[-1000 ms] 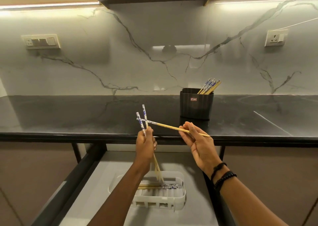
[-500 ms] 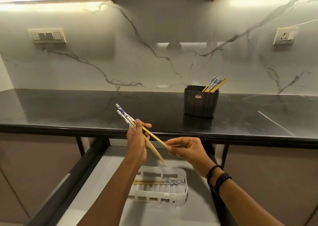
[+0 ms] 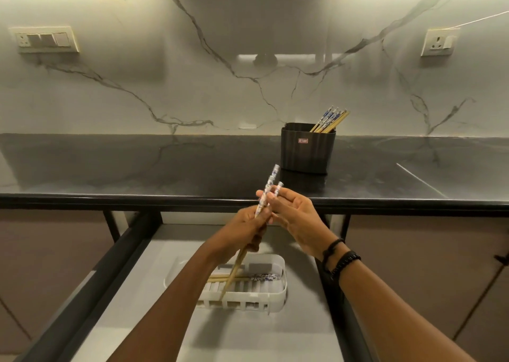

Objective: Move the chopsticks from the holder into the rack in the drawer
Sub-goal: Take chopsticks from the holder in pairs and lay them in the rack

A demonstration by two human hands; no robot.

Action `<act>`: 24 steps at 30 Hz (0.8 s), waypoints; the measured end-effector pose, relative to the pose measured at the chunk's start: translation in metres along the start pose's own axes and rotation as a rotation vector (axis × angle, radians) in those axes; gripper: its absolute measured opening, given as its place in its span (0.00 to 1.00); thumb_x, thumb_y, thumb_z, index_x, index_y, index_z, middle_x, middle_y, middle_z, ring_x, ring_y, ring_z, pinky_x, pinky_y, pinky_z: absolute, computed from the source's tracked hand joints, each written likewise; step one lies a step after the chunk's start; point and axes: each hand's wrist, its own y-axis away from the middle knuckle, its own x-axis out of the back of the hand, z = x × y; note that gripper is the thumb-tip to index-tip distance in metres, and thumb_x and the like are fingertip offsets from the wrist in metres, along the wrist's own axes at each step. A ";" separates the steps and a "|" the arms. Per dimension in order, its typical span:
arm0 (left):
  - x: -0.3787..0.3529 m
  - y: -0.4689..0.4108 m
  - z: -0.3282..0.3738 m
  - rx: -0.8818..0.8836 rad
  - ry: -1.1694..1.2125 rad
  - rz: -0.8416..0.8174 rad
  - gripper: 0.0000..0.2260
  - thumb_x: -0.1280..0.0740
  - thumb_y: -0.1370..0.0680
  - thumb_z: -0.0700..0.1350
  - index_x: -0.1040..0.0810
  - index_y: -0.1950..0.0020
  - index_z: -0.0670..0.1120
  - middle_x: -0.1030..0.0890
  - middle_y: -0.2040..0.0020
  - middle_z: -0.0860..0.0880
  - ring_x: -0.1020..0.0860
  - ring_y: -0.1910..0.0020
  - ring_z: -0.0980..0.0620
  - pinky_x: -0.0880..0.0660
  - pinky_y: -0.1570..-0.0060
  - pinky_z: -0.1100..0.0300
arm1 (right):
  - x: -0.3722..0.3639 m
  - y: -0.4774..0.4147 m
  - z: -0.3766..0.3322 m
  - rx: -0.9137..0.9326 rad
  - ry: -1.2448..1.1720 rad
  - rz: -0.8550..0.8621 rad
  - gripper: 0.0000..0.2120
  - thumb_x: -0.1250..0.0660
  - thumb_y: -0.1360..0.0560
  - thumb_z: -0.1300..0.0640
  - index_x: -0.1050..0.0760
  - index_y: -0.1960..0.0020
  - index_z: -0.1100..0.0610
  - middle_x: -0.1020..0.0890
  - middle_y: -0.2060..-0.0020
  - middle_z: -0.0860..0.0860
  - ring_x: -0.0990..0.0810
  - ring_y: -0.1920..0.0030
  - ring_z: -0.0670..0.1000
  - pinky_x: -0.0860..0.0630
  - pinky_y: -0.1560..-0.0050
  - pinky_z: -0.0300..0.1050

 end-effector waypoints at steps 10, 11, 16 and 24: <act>-0.001 0.000 -0.003 0.050 -0.050 -0.111 0.11 0.33 0.24 0.56 0.25 0.55 0.49 0.26 0.68 0.52 0.28 0.70 0.57 0.26 0.66 0.63 | 0.008 -0.001 -0.002 0.014 -0.031 -0.046 0.13 0.29 0.29 0.52 0.20 0.47 0.56 0.15 0.48 0.58 0.16 0.45 0.56 0.18 0.49 0.45; -0.003 -0.001 -0.004 0.016 -0.108 -0.023 0.11 0.32 0.24 0.55 0.25 0.51 0.48 0.24 0.64 0.51 0.25 0.67 0.56 0.23 0.63 0.61 | 0.008 -0.002 -0.003 0.023 -0.066 -0.003 0.15 0.27 0.31 0.51 0.20 0.47 0.57 0.15 0.48 0.58 0.16 0.46 0.55 0.18 0.51 0.44; -0.015 -0.008 -0.006 -0.336 -0.420 0.591 0.12 0.27 0.29 0.56 0.25 0.57 0.50 0.22 0.65 0.51 0.25 0.70 0.59 0.27 0.71 0.67 | 0.021 -0.007 -0.004 0.082 -0.279 0.298 0.08 0.33 0.23 0.58 0.24 0.45 0.58 0.14 0.48 0.56 0.17 0.43 0.53 0.19 0.45 0.48; -0.037 -0.006 0.005 0.007 0.534 0.266 0.18 0.38 0.22 0.55 0.21 0.42 0.43 0.15 0.47 0.44 0.16 0.48 0.46 0.18 0.53 0.53 | 0.021 -0.007 -0.001 0.031 -0.601 0.253 0.13 0.34 0.25 0.58 0.27 0.41 0.58 0.16 0.44 0.57 0.17 0.43 0.53 0.18 0.47 0.47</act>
